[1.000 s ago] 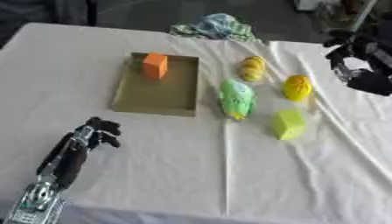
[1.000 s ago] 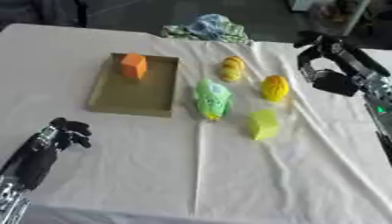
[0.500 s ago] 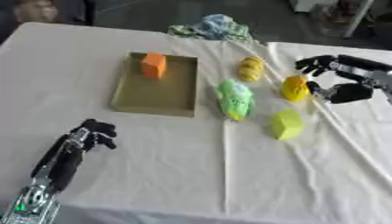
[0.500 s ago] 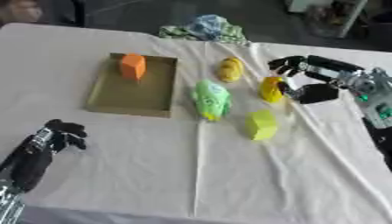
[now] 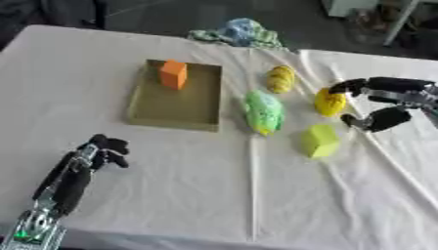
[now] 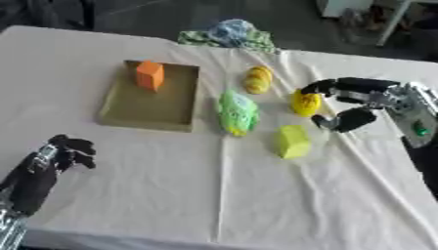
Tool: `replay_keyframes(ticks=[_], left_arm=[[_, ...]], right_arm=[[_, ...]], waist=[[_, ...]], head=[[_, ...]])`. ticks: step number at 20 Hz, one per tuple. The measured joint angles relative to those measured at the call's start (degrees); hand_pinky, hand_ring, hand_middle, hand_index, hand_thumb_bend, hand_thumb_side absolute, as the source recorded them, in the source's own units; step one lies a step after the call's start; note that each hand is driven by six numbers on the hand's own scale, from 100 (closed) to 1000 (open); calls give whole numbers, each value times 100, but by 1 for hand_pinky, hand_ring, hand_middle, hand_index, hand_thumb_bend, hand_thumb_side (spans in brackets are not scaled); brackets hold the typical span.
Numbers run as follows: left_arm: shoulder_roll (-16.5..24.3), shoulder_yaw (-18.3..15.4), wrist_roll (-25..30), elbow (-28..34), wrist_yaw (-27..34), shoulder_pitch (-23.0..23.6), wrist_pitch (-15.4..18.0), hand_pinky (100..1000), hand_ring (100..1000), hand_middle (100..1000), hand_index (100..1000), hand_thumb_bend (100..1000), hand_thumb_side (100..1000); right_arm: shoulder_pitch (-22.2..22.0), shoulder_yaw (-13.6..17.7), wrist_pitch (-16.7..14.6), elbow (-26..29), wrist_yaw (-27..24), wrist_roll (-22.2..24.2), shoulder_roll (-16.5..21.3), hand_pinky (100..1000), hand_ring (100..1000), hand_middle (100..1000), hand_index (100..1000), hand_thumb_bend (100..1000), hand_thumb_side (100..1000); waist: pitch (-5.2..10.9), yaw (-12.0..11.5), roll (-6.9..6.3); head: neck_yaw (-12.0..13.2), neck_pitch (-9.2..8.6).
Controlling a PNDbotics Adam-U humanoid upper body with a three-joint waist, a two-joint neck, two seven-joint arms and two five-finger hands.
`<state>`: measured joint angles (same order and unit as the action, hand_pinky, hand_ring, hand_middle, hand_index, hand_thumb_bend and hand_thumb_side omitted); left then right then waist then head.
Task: Pick up objects on the table and place them in the box.
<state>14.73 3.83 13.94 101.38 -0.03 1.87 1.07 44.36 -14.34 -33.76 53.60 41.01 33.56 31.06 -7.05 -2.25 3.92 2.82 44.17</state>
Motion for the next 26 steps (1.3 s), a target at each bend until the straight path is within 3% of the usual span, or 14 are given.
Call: replay_keyframes(ticks=[4, 12, 26], left_arm=[[0, 0, 0, 0, -2, 6, 0, 795, 557, 596, 726, 100, 1000], [0, 0, 0, -1, -3, 14, 0, 795, 557, 596, 726, 100, 1000], [4, 0, -2, -2, -6, 20, -3, 795, 556, 595, 726, 100, 1000]], right_arm=[[0, -15, -98, -1, 405, -90, -12, 874, 983, 997, 1000, 341, 597], [1, -102, -316, -39, 890, -305, -58, 873, 979, 985, 1000, 338, 629], [-111, -454, -351, 30, 562, -341, -28, 866, 963, 961, 1000, 265, 661]], waist=[[0, -11, 6], [13, -23, 14], [29, -43, 49]], head=[[-2, 0], [-17, 0], [-19, 0]])
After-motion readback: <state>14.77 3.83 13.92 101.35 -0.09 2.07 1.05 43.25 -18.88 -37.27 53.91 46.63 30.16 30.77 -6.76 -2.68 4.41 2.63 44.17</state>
